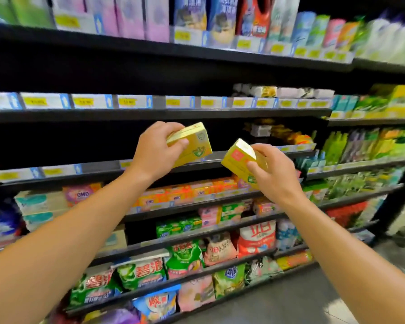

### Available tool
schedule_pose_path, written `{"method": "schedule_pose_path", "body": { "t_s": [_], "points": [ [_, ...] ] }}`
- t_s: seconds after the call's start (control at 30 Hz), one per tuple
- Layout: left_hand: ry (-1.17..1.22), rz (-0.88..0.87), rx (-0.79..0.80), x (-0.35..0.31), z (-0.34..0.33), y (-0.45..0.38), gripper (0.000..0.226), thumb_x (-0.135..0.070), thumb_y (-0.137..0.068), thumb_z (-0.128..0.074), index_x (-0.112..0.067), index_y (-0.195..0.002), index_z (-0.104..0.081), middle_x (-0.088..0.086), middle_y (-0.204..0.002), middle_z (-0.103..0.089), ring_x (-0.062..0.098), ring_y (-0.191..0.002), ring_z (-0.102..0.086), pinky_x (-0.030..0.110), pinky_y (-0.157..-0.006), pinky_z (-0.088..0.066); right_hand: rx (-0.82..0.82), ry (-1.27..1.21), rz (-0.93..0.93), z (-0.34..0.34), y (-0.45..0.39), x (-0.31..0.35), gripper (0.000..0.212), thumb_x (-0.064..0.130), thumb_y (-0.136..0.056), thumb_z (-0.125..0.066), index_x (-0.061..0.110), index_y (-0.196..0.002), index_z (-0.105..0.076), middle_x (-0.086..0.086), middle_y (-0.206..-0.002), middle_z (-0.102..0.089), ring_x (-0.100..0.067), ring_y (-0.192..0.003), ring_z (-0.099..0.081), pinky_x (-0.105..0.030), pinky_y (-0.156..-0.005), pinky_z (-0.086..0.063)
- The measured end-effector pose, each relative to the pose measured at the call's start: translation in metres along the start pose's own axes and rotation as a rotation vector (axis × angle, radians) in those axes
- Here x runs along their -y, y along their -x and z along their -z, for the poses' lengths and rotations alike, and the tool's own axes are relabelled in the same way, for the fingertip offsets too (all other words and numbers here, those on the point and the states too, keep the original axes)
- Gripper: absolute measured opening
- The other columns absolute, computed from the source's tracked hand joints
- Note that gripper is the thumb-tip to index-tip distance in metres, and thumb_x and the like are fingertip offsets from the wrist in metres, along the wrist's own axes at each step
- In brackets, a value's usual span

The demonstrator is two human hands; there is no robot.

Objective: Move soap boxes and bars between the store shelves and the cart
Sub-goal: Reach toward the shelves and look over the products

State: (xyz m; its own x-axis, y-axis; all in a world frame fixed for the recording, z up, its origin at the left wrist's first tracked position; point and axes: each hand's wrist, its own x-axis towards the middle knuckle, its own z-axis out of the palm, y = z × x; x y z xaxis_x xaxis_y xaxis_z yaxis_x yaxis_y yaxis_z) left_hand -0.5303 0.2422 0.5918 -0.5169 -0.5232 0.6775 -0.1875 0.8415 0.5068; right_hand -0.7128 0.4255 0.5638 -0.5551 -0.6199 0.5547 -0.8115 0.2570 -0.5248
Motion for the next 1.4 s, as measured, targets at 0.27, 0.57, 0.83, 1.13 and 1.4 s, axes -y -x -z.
{"method": "schedule_pose_path", "body": {
  "t_s": [0.27, 0.57, 0.83, 1.13, 1.4],
  "points": [
    [-0.152, -0.278, -0.095, -0.024, -0.054, -0.115, 0.035, -0.023, -0.089, -0.067, -0.013, -0.122, -0.065, 0.004, -0.111, -0.06, 0.02, -0.101, -0.049, 0.022, -0.087, -0.027, -0.027, 0.171, 0.11, 0.024, -0.089, -0.054, 0.042, 0.021, -0.096, -0.063, 0.017, -0.136, -0.053, -0.001, -0.127, -0.059, -0.021, -0.119, -0.053, -0.025, -0.088, -0.038],
    [-0.299, -0.392, -0.143, -0.011, -0.131, -0.231, 0.039, -0.015, -0.082, -0.073, -0.011, -0.12, -0.064, 0.006, -0.109, -0.06, 0.028, -0.1, -0.047, 0.027, -0.087, -0.033, -0.026, 0.163, 0.184, 0.013, -0.189, -0.105, 0.044, 0.02, -0.094, -0.065, 0.018, -0.137, -0.053, 0.001, -0.13, -0.057, -0.02, -0.123, -0.051, -0.029, -0.098, -0.04],
    [-0.372, -0.112, -0.046, -0.001, -0.19, -0.286, 0.041, -0.025, -0.092, -0.063, -0.017, -0.132, -0.059, 0.007, -0.125, -0.058, 0.032, -0.113, -0.049, 0.043, -0.095, -0.044, 0.071, 0.108, 0.244, -0.002, -0.241, -0.151, 0.046, 0.023, -0.094, -0.065, 0.022, -0.138, -0.052, 0.007, -0.13, -0.056, -0.014, -0.122, -0.047, -0.03, -0.101, -0.042],
    [-0.451, 0.24, 0.304, -0.008, -0.216, -0.315, 0.04, -0.038, -0.096, -0.055, -0.034, -0.137, -0.054, -0.001, -0.138, -0.055, 0.024, -0.12, -0.054, 0.038, -0.101, -0.047, 0.16, 0.0, 0.36, -0.01, -0.282, -0.19, 0.045, 0.023, -0.094, -0.065, 0.021, -0.138, -0.053, 0.009, -0.126, -0.056, -0.012, -0.12, -0.05, -0.026, -0.099, -0.041],
    [-0.512, 0.294, 0.263, -0.014, -0.209, -0.317, 0.042, -0.027, -0.093, -0.063, -0.03, -0.134, -0.057, 0.0, -0.134, -0.058, 0.021, -0.114, -0.058, 0.026, -0.089, -0.045, 0.205, -0.071, 0.489, -0.014, -0.297, -0.202, 0.043, 0.022, -0.094, -0.065, 0.021, -0.136, -0.054, 0.016, -0.118, -0.052, -0.008, -0.114, -0.05, -0.032, -0.098, -0.045]
  ]
}}
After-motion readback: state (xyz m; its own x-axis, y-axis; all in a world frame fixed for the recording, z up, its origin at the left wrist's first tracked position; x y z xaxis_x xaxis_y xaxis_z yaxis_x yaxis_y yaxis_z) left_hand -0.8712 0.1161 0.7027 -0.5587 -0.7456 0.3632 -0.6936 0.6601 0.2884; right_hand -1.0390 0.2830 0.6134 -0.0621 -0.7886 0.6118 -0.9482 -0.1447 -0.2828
